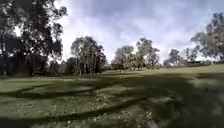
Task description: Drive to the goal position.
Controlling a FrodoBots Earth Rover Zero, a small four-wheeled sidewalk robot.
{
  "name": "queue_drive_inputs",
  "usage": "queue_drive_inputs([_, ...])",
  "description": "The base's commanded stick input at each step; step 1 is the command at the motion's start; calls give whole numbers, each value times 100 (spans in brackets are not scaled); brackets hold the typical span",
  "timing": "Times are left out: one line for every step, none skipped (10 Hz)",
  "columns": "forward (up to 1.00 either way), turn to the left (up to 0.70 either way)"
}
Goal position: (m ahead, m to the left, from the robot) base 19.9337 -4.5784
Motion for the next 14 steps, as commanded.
queue_drive_inputs([70,0])
queue_drive_inputs([70,0])
queue_drive_inputs([70,0])
queue_drive_inputs([70,0])
queue_drive_inputs([70,0])
queue_drive_inputs([70,0])
queue_drive_inputs([70,0])
queue_drive_inputs([70,0])
queue_drive_inputs([70,0])
queue_drive_inputs([70,0])
queue_drive_inputs([70,0])
queue_drive_inputs([70,0])
queue_drive_inputs([70,0])
queue_drive_inputs([70,0])
